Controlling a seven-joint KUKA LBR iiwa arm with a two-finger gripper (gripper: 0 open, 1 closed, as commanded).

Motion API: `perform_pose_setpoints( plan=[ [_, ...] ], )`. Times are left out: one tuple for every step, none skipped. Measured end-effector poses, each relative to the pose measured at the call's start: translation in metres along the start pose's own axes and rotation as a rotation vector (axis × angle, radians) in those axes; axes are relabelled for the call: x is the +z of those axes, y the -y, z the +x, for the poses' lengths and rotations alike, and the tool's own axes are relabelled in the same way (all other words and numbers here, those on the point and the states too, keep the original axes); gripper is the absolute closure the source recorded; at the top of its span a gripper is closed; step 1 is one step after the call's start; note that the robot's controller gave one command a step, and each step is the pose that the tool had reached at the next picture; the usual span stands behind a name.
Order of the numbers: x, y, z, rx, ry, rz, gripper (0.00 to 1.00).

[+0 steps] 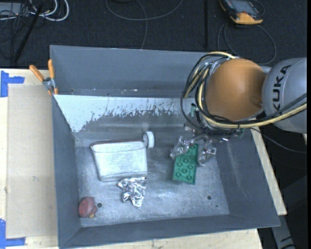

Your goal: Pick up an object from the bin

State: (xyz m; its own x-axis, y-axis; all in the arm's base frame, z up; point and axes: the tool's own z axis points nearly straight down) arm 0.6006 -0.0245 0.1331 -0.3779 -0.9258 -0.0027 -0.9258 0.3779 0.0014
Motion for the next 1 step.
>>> perform_pose_setpoints(
  plan=[
    [-0.0103, 0.0001, -0.0002, 0.005, 0.000, 0.001, 1.00]
  ],
)
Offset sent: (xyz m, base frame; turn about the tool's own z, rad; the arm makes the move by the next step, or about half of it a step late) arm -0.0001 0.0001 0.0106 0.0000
